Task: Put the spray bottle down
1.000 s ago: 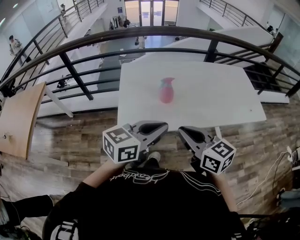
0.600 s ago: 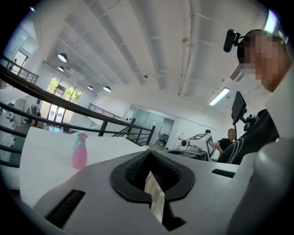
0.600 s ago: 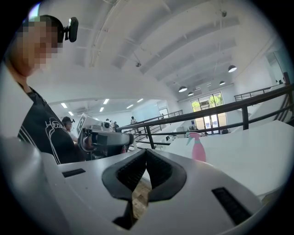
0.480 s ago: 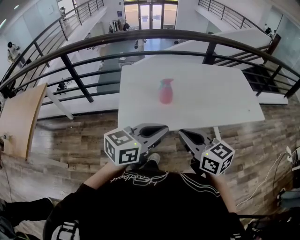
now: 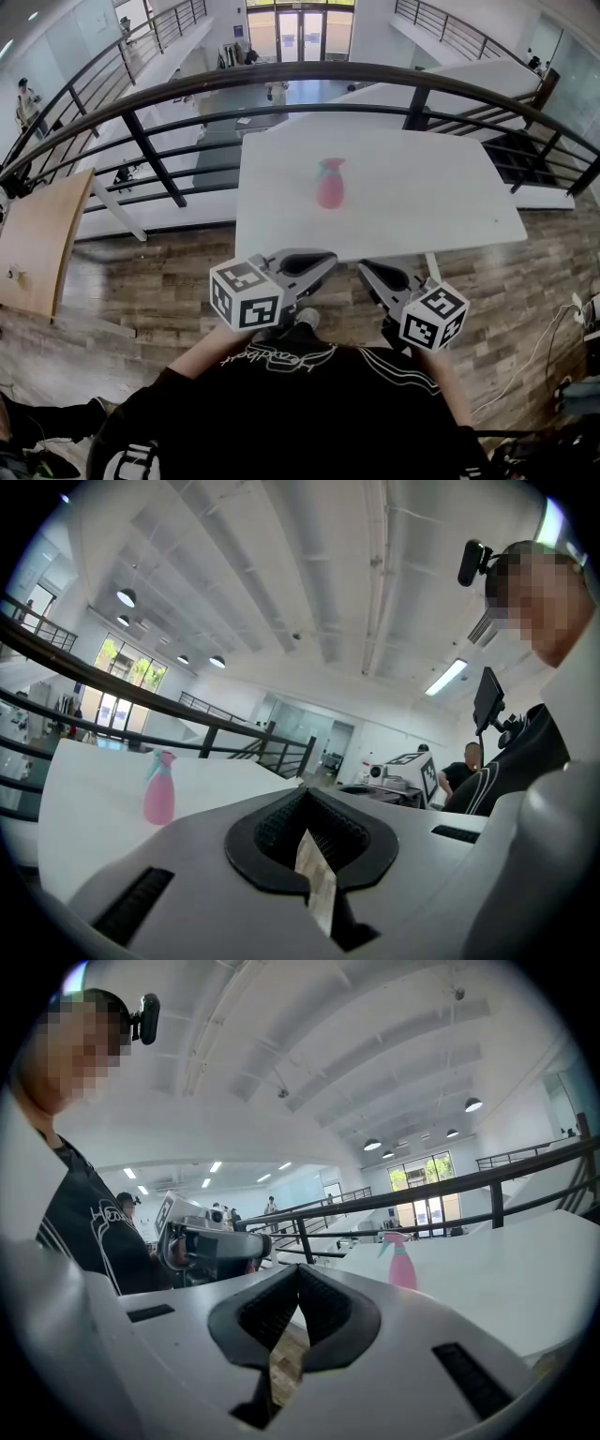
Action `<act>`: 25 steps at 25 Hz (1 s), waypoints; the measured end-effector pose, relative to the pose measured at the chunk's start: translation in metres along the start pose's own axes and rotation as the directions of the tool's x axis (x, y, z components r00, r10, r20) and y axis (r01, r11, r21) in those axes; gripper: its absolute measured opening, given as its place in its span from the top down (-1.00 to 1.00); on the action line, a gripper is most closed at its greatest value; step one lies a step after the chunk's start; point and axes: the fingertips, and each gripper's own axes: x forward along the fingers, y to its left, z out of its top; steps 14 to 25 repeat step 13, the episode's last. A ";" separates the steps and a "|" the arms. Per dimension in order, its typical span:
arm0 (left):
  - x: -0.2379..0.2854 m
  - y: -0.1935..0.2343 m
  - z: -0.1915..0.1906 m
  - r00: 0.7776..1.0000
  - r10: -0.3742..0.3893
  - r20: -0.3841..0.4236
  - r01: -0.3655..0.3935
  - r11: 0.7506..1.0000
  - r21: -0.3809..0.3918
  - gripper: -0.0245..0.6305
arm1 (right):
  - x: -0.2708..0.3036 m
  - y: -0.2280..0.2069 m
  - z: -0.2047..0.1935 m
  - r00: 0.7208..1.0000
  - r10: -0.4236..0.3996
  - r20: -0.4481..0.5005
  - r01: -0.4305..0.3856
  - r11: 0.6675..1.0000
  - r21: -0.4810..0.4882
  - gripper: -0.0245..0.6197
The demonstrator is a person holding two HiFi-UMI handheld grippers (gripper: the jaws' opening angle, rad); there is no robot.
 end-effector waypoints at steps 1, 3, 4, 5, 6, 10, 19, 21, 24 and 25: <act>0.000 -0.001 -0.001 1.000 -0.001 -0.001 0.001 1.000 -0.001 0.90 | -0.001 0.000 -0.001 1.000 -0.002 0.001 0.002 1.000 0.001 0.88; 0.002 -0.002 -0.003 1.000 -0.003 -0.004 0.003 1.000 -0.002 0.90 | -0.002 -0.001 -0.003 1.000 -0.005 0.001 0.005 1.000 0.004 0.88; 0.002 -0.002 -0.004 1.000 -0.003 -0.005 0.003 1.000 -0.003 0.90 | -0.003 -0.002 -0.004 1.000 -0.006 0.001 0.006 1.000 0.004 0.88; 0.003 -0.002 -0.005 1.000 -0.003 -0.007 0.003 1.000 -0.003 0.90 | -0.003 -0.002 -0.005 1.000 -0.007 0.001 0.007 1.000 0.006 0.88; 0.003 -0.002 -0.005 1.000 -0.004 -0.009 0.004 1.000 -0.003 0.90 | -0.003 -0.002 -0.005 1.000 -0.008 0.003 0.008 1.000 0.007 0.88; 0.002 0.002 -0.005 1.000 -0.006 -0.010 0.006 1.000 -0.007 0.90 | 0.001 -0.003 -0.005 1.000 -0.012 0.003 0.012 1.000 0.009 0.88; 0.004 0.005 -0.005 1.000 -0.008 -0.011 0.008 1.000 -0.008 0.90 | 0.002 -0.006 -0.005 1.000 -0.014 0.004 0.014 1.000 0.006 0.88; 0.004 0.005 -0.005 1.000 -0.008 -0.011 0.008 1.000 -0.008 0.90 | 0.002 -0.006 -0.005 1.000 -0.014 0.004 0.014 1.000 0.006 0.88; 0.004 0.005 -0.005 1.000 -0.008 -0.011 0.008 1.000 -0.008 0.90 | 0.002 -0.006 -0.005 1.000 -0.014 0.004 0.014 1.000 0.006 0.88; 0.004 0.005 -0.005 1.000 -0.008 -0.011 0.008 1.000 -0.008 0.90 | 0.002 -0.006 -0.005 1.000 -0.014 0.004 0.014 1.000 0.006 0.88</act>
